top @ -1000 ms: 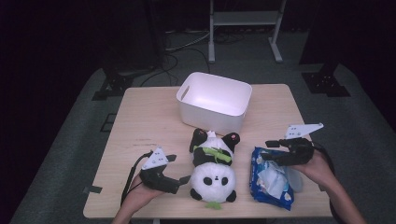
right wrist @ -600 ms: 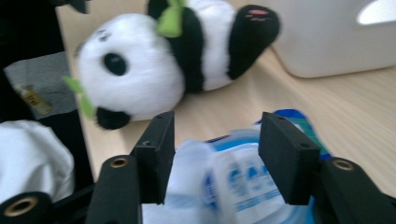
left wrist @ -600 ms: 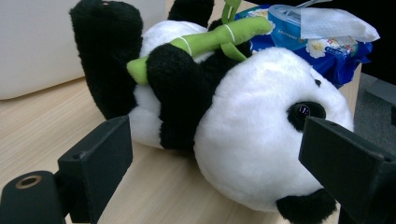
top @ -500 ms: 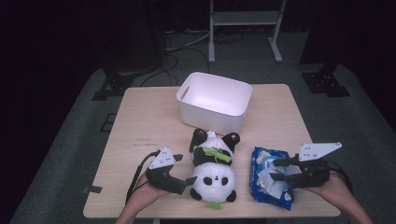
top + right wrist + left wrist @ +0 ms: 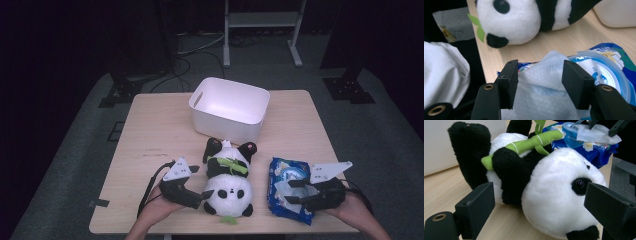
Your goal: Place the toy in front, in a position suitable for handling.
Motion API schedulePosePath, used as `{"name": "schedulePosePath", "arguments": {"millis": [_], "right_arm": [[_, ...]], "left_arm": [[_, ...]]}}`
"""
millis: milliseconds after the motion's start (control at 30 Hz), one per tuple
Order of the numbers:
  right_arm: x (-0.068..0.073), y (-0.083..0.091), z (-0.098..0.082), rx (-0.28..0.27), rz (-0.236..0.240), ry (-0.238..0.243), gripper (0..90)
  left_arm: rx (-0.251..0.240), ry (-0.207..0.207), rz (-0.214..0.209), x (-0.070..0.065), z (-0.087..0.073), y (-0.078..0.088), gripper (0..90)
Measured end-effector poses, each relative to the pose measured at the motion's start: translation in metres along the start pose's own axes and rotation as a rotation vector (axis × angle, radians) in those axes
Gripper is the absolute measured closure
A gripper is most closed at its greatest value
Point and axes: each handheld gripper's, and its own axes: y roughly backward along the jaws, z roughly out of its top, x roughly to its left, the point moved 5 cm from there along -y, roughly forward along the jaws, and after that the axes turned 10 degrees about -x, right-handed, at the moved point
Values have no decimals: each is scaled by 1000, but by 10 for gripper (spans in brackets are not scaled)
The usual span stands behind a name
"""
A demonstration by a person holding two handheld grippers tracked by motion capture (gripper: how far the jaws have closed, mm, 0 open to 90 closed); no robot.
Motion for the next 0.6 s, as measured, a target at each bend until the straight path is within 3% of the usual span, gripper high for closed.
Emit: {"name": "schedulePosePath", "arguments": {"millis": [200,333,600], "right_arm": [[-1,-12,-6,37,-25,34,529],[-2,-15,-10,35,-33,32,655],[-2,-22,-16,56,-36,49,700]], "left_arm": [[0,3,-3,-1,0,-2,86],[2,3,-3,-1,-1,-2,86],[5,1,-7,-2,-3,-3,86]]}}
